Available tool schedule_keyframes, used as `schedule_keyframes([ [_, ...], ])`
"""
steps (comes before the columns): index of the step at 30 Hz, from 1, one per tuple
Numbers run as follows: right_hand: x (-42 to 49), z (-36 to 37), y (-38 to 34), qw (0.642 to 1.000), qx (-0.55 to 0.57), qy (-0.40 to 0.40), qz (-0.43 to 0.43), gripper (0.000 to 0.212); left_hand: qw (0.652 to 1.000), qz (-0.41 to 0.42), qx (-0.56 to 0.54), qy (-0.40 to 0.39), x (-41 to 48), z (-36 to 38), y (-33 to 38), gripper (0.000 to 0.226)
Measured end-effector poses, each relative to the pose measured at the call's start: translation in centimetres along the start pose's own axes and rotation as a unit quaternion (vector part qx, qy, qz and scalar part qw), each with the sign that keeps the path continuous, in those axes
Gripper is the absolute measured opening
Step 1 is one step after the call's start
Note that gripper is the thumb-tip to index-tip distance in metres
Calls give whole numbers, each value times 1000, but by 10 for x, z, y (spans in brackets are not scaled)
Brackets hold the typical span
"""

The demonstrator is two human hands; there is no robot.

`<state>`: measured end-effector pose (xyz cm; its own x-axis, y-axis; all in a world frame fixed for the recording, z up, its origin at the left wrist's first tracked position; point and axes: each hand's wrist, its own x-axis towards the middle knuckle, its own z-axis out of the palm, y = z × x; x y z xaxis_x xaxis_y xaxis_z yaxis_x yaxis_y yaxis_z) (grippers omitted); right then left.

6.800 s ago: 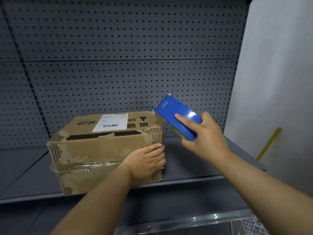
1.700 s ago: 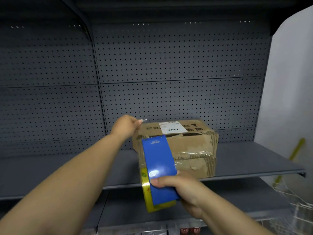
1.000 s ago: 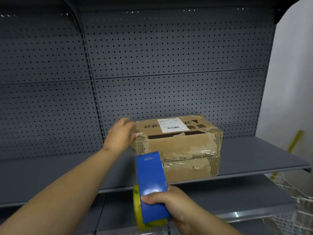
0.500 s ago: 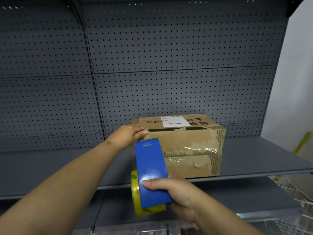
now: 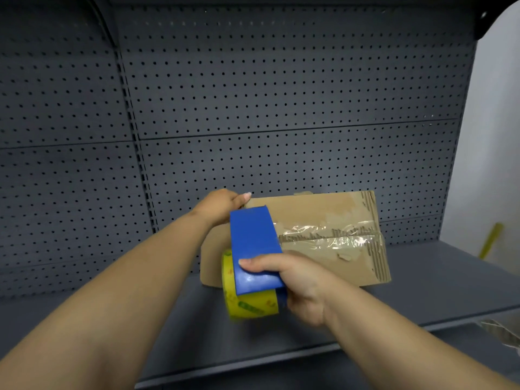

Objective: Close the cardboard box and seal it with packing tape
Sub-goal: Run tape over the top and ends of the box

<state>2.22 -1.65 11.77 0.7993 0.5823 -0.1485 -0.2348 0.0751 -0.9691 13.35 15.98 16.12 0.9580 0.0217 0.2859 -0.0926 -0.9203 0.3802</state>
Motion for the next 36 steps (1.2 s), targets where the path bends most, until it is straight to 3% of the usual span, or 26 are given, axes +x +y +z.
schedule_keyframes([
  [5,10,7,15,999,14,39,4,52,1000,14,-21,-2,10,-4,-3,52],
  [15,-18,10,49,999,-2,12,44,33,1000,8,-21,-15,16,-11,-2,61],
  [20,-14,14,47,999,-9,18,41,31,1000,3,-17,-12,22,-11,-2,53],
  [22,-8,16,48,998,-17,29,46,39,1000,8,-25,14,26,-5,-7,46],
  [25,0,18,51,997,-25,42,53,47,991,46,-46,114,32,6,-17,32],
  [29,6,20,49,997,-27,52,47,43,969,100,47,221,28,8,-21,33],
  [33,5,22,50,997,-20,64,33,41,961,89,93,245,15,10,-17,46],
  [36,3,20,52,997,-7,77,16,42,975,78,8,206,2,13,-16,52],
])
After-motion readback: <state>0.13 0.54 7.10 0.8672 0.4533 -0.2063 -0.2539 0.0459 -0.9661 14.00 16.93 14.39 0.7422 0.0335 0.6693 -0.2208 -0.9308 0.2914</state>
